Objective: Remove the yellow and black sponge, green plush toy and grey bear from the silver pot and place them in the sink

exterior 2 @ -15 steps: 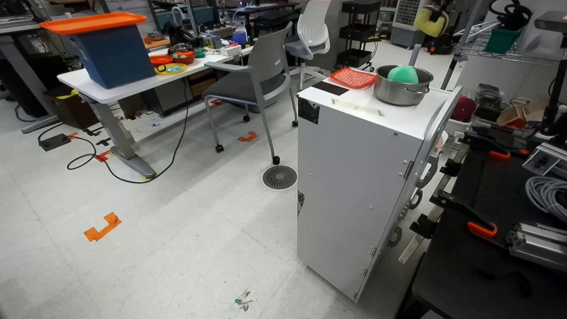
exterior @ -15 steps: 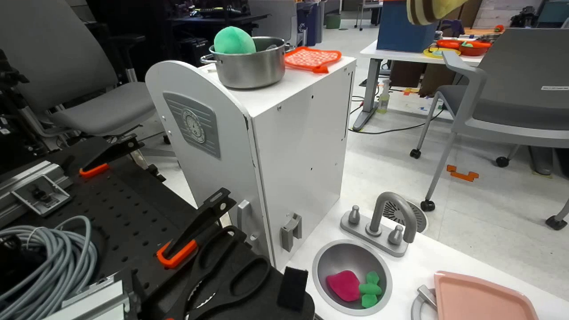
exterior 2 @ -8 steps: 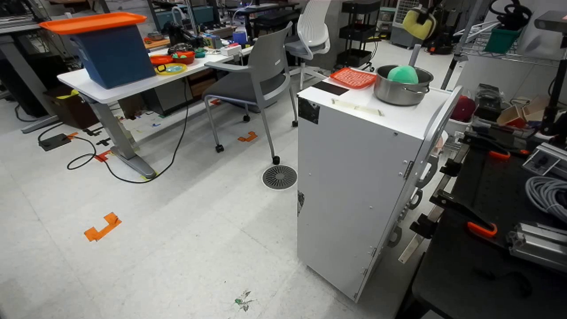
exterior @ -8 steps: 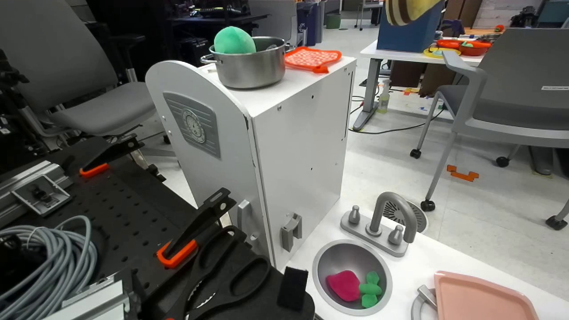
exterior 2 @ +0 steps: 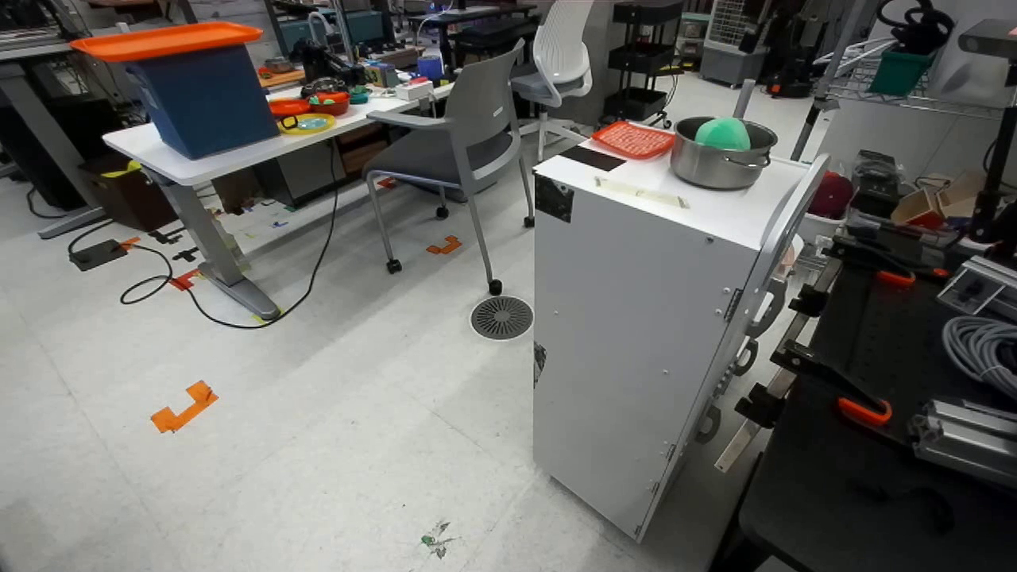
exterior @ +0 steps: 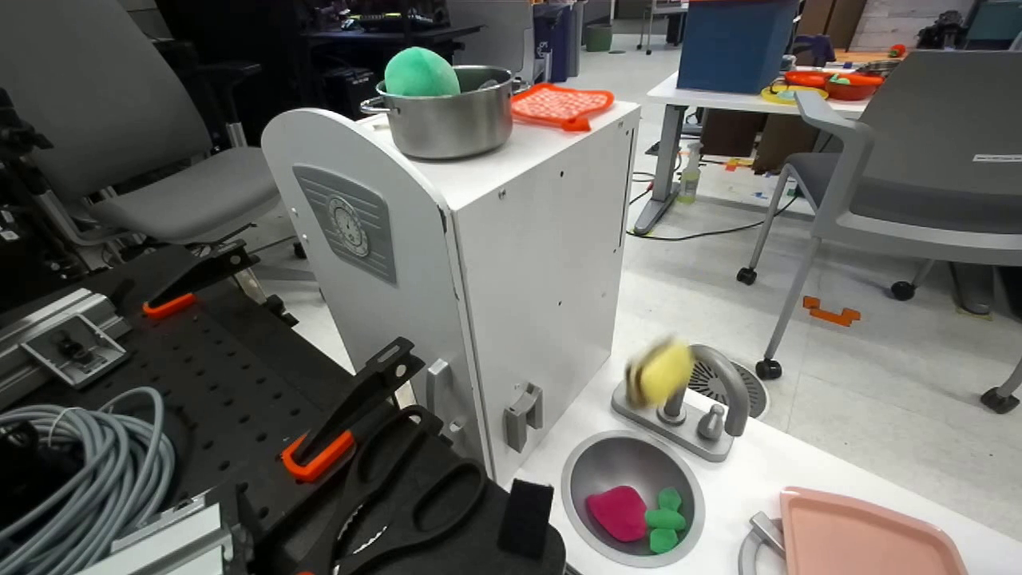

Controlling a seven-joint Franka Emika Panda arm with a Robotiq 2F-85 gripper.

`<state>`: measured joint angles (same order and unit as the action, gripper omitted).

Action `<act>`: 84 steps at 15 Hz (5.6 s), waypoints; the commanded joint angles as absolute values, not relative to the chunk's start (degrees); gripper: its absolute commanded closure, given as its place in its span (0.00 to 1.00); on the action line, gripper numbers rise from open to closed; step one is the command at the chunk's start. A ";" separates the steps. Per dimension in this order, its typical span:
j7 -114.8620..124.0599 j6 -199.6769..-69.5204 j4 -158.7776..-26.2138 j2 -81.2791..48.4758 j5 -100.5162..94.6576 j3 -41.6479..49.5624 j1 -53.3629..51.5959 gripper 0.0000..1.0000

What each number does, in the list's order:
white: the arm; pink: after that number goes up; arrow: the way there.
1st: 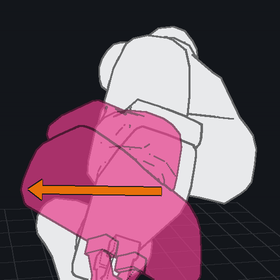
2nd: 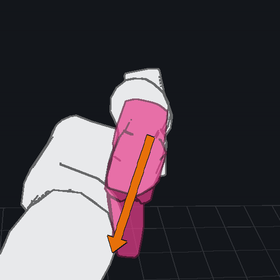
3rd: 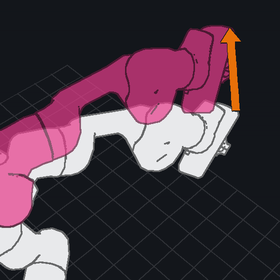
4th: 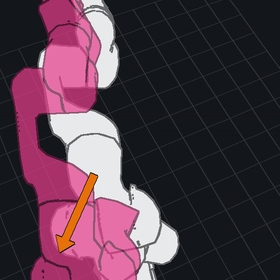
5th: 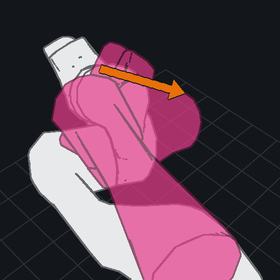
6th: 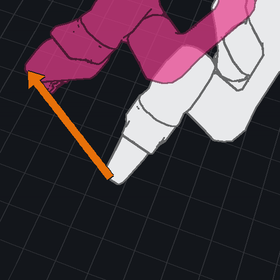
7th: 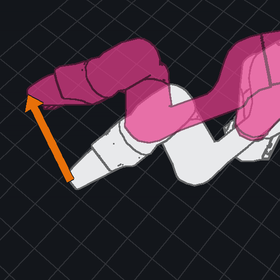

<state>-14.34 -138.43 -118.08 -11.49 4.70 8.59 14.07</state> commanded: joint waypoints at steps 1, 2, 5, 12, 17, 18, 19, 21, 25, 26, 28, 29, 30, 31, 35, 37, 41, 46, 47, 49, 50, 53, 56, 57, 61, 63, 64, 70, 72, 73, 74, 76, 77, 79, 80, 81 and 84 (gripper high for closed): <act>-16.08 -138.91 -118.88 -10.95 5.73 8.48 14.23 0.01; -16.29 -138.83 -119.02 -11.00 5.93 8.43 14.28 0.00; -16.33 -138.68 -119.38 -11.04 6.06 8.46 14.34 0.00; -17.59 -137.30 -120.12 -10.81 6.87 8.27 14.65 0.00; -18.78 -133.04 -121.60 -7.23 5.50 7.98 13.73 0.00; -18.95 -132.76 -122.05 -6.06 5.20 7.83 13.39 0.00; -19.08 -132.58 -122.61 -4.67 4.82 7.67 12.99 0.00; -19.59 -132.58 -124.10 -1.29 4.27 7.40 11.91 0.00; -20.81 -131.86 -127.20 5.06 4.34 7.02 9.37 0.00; -21.23 -131.31 -127.87 6.45 5.18 6.99 8.68 0.00; -21.85 -129.35 -128.81 8.58 5.91 6.98 7.25 0.00; -22.07 -128.58 -129.21 9.40 5.08 6.82 6.51 0.00; -23.00 -128.32 -129.65 10.01 4.79 6.77 5.83 0.00; -24.05 -127.78 -129.83 10.38 5.16 6.78 5.09 0.00; -28.24 -127.41 -130.63 10.83 4.24 6.03 2.24 0.00; -29.85 -127.29 -130.52 9.96 4.03 5.27 0.96 0.00; -31.59 -127.38 -130.49 8.89 3.41 3.51 -1.12 0.00; -28.53 -127.62 -130.90 8.15 -0.99 2.29 -1.17 0.00; -26.78 -128.03 -131.18 7.93 -2.45 2.09 -1.00 0.00; -23.45 -128.70 -131.52 7.54 -4.14 1.99 -0.83 0.00; -21.80 -128.82 -131.58 7.26 -4.14 2.07 -0.78 0.00; -17.40 -128.56 -132.15 5.83 -3.40 1.94 -0.88 0.00; -13.35 -128.78 -132.66 4.21 -3.90 1.76 -0.76 0.00; -12.40 -128.77 -132.68 3.64 -4.08 1.74 -0.72 0.00; -10.00 -130.13 -132.64 2.33 -3.51 2.02 -0.42 0.00; -11.00 -131.11 -132.81 2.05 -2.74 2.08 -0.33 0.00; -10.59 -132.16 -132.97 1.96 -3.32 2.08 -0.23 0.00; -5.80 -140.66 -133.67 1.19 -4.32 2.07 0.37 0.00; -6.50 -141.92 -133.72 1.00 -3.02 1.91 0.19 0.00; -7.16 -142.08 -133.76 0.94 -2.32 1.75 0.01 0.00; -7.63 -142.32 -133.84 0.90 -1.71 1.61 -0.14 0.00; -9.06 -141.79 -134.06 0.81 0.06 1.06 -0.64 0.00; -9.72 -141.49 -134.11 0.70 0.83 0.73 -0.84 0.00; -10.22 -141.27 -134.19 0.51 1.71 0.24 -0.94 0.00; -10.27 -141.19 -134.19 0.50 1.96 0.09 -0.89 0.00; -10.30 -141.14 -134.19 0.53 2.07 0.01 -0.83 0.00; -10.18 -140.90 -134.11 0.51 2.00 0.07 -0.63 0.00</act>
<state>-9.05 -140.78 -134.20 0.53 0.84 0.18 -0.83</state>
